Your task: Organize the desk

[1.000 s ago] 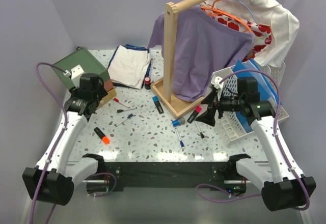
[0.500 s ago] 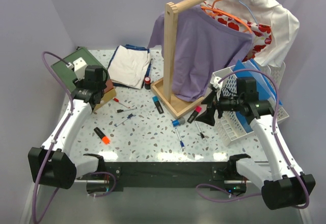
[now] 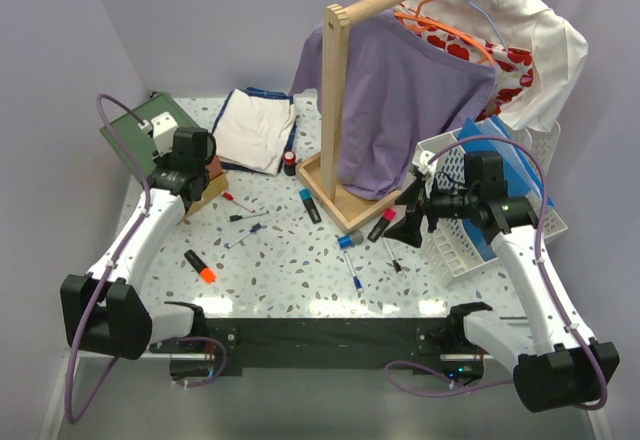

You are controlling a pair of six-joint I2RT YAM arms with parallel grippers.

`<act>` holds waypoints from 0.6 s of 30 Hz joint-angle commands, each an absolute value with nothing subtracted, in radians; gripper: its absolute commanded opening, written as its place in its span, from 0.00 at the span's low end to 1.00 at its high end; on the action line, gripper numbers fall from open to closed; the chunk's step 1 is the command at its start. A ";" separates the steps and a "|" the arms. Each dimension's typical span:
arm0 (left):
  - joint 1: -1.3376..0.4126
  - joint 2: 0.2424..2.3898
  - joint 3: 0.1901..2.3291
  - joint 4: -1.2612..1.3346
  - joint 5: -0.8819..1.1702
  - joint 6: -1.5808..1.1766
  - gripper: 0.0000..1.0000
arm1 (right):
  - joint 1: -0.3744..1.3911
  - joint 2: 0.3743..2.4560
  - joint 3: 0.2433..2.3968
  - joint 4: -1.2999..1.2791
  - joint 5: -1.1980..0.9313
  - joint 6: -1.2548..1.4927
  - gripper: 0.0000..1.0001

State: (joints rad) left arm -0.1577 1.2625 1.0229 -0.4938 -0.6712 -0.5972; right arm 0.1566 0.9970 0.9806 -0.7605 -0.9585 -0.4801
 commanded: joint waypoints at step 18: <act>-0.285 1.102 0.997 -0.554 -0.577 -0.672 0.15 | 0.179 0.989 0.992 -0.753 -0.951 -0.512 0.99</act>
State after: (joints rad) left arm -0.2340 1.1667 1.0168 -0.5518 -0.6022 -0.6022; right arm 0.1722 0.9970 0.9806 -0.7620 -0.9535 -0.4908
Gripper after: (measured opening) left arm 0.262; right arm 0.987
